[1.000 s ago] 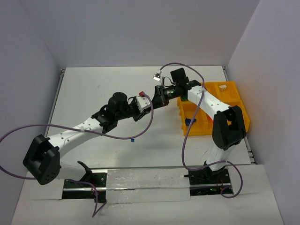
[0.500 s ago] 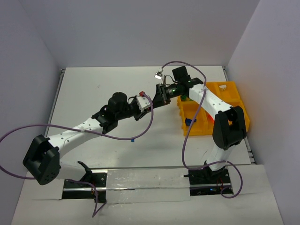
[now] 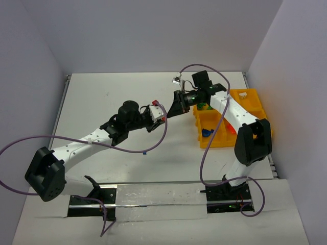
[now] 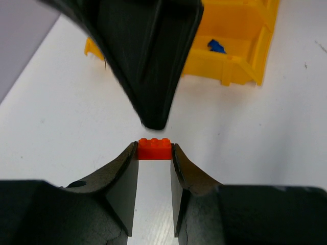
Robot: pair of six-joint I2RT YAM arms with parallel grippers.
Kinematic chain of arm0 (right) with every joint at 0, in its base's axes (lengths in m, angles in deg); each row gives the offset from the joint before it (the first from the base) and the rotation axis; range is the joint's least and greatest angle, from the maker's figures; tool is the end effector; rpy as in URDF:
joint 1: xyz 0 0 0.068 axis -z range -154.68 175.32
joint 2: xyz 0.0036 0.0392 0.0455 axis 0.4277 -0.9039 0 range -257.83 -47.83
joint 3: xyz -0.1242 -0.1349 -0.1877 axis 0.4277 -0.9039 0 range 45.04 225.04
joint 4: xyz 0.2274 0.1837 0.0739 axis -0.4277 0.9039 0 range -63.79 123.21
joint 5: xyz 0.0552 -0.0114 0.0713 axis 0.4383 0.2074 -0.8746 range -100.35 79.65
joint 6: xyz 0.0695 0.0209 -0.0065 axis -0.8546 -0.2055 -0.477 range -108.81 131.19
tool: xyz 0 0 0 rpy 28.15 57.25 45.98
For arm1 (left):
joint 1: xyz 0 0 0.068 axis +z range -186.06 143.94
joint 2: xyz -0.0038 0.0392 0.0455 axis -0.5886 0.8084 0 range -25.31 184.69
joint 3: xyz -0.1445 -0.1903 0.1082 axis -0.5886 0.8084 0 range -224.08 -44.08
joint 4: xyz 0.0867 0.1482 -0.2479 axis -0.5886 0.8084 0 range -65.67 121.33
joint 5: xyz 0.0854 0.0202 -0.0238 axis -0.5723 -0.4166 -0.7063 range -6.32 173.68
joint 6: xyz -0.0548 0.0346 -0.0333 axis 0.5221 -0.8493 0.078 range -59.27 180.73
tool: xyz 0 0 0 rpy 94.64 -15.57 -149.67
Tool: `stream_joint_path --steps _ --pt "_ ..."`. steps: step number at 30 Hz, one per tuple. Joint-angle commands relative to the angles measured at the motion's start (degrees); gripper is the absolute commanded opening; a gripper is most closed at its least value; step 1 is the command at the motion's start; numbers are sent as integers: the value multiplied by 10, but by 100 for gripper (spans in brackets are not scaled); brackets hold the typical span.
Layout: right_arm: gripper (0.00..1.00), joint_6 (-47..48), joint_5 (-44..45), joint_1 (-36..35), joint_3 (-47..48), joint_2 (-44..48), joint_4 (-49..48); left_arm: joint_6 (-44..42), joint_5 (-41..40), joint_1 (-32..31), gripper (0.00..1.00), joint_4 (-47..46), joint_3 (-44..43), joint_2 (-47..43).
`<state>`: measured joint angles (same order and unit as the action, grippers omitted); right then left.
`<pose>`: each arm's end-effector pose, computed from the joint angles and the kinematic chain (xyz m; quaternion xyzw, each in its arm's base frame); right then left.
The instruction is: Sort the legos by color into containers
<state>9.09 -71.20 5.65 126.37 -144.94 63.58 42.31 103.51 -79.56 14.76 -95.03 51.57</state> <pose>0.3647 0.1866 0.2616 -0.2832 0.7841 0.5232 0.1770 0.2564 -0.2716 0.2514 0.4942 0.6231 -0.2627 0.5463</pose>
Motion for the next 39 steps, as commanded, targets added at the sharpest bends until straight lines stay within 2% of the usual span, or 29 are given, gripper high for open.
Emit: stream_joint_path --steps 1,12,19,23,24,27,31,35,38,39 --pt "0 50 63 44 32 40 12 6 -8 8 2 53 -11 4" --pt "0 51 65 76 23 49 18 2 -14 9 2 59 -17 8" --pt "0 71 132 182 18 63 24 10 -23 12 2 61 -35 10" --pt "0 117 170 251 30 69 54 21 -20 13 2 59 -44 11" --pt "0 151 183 258 36 71 98 23 -17 13 2 59 -45 10" --pt "0 218 197 258 19 83 142 24 -16 14 2 59 -45 9" --pt "1 255 245 257 -49 121 155 25 -15 19 2 59 -45 7" --pt "21 267 297 256 -89 113 151 33 -7 23 2 59 -51 10" --pt "32 269 309 254 -94 102 147 35 -7 23 2 59 -54 9" --pt "39 269 311 252 -95 100 146 35 -8 23 2 59 -55 10"
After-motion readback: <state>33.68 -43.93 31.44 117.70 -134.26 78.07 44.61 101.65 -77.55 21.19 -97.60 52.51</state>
